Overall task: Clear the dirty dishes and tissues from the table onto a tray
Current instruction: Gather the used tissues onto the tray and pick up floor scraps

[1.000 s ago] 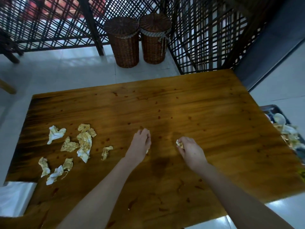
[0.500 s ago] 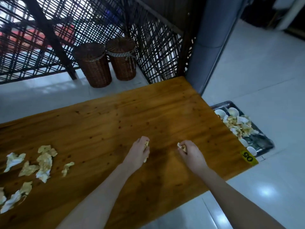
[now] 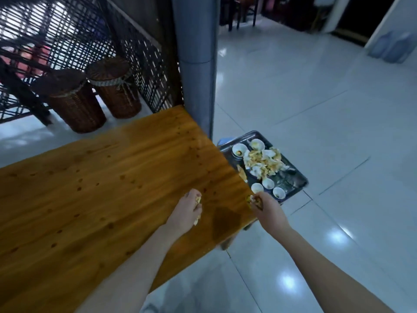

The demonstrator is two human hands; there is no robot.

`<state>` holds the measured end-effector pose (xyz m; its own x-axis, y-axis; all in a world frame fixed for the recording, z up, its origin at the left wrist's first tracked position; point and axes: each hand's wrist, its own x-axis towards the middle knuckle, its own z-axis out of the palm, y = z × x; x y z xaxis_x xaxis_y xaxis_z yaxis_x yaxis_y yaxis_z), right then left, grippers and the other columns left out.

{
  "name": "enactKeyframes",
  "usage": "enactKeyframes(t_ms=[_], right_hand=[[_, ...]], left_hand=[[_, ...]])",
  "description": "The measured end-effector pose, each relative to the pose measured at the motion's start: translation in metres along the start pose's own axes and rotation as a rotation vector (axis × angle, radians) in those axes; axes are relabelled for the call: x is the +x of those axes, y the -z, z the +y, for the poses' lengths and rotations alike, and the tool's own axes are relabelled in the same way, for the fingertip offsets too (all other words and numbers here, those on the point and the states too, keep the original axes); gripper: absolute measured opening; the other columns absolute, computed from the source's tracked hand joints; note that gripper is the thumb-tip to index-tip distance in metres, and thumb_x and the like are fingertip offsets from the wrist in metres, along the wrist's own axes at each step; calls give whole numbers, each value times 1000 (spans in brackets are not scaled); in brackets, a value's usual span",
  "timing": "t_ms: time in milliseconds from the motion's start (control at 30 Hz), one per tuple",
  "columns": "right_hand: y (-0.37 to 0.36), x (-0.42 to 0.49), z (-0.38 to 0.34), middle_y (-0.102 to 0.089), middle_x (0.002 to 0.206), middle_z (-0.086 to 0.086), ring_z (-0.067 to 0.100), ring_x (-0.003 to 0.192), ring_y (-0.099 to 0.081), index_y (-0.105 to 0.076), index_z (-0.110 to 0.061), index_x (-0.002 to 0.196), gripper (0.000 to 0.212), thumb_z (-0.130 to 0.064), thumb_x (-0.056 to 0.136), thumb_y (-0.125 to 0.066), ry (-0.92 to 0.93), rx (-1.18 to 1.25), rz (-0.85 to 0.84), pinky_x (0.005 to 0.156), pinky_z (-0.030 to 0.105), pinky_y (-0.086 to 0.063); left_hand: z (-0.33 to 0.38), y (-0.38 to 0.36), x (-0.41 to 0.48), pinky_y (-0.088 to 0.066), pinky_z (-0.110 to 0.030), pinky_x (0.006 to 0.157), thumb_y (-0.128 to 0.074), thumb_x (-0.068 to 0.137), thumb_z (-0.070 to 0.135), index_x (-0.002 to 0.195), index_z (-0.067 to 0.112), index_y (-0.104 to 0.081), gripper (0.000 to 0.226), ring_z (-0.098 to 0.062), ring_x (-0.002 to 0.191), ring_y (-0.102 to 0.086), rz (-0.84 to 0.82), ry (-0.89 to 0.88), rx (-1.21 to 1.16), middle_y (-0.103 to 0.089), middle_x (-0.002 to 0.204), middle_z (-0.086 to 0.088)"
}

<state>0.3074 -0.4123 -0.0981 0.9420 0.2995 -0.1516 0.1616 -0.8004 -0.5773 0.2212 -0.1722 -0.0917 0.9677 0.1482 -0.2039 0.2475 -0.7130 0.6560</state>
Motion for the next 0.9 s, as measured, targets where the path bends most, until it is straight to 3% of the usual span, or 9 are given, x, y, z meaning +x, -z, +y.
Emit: enactKeyframes(t_ms=[233,400,633,800,900], right_hand=[[40,17,63,-57,87,0,20,76,-54,-55,-14,94,7,-18,90,-59,-66,21,32,63,31,-41],[49,41,92,-54,84,-7,16,76,-55,-54,-20,94,7,-24,91,-59,-90,53,35,63,29,-41],[74,105,130,-52,91,-9,13,82,-52,-53,-23,97,8,-26,91,-58,-88,-48,-28,64,27,-38],[120,164,152,-54,96,-6,13,82,-50,-55,-21,102,12,-23,91,-58,-114,-139,-39,68,27,-39],[141,206,156,-59,97,-1,16,82,-53,-57,-18,99,11,-23,90,-59,-115,-112,25,70,31,-46]], left_hand=[[51,-41,42,-38,-18,65,-47,99,19,120,21,-43,21,-10,80,-53,-19,-37,-5,-51,97,3],[74,-60,83,-44,-24,79,-47,99,21,130,24,-37,32,-13,96,-52,-24,-28,-11,-47,103,7],[93,-88,165,-44,-19,77,-50,97,21,144,32,-21,56,-8,92,-52,-64,24,-107,-51,119,5],[112,-95,218,-49,-20,59,-52,96,24,139,38,-21,55,-10,74,-60,-73,58,-166,-58,106,8],[118,-92,257,-55,-32,81,-52,96,24,136,29,-32,45,-10,93,-60,-59,89,-132,-57,116,3]])
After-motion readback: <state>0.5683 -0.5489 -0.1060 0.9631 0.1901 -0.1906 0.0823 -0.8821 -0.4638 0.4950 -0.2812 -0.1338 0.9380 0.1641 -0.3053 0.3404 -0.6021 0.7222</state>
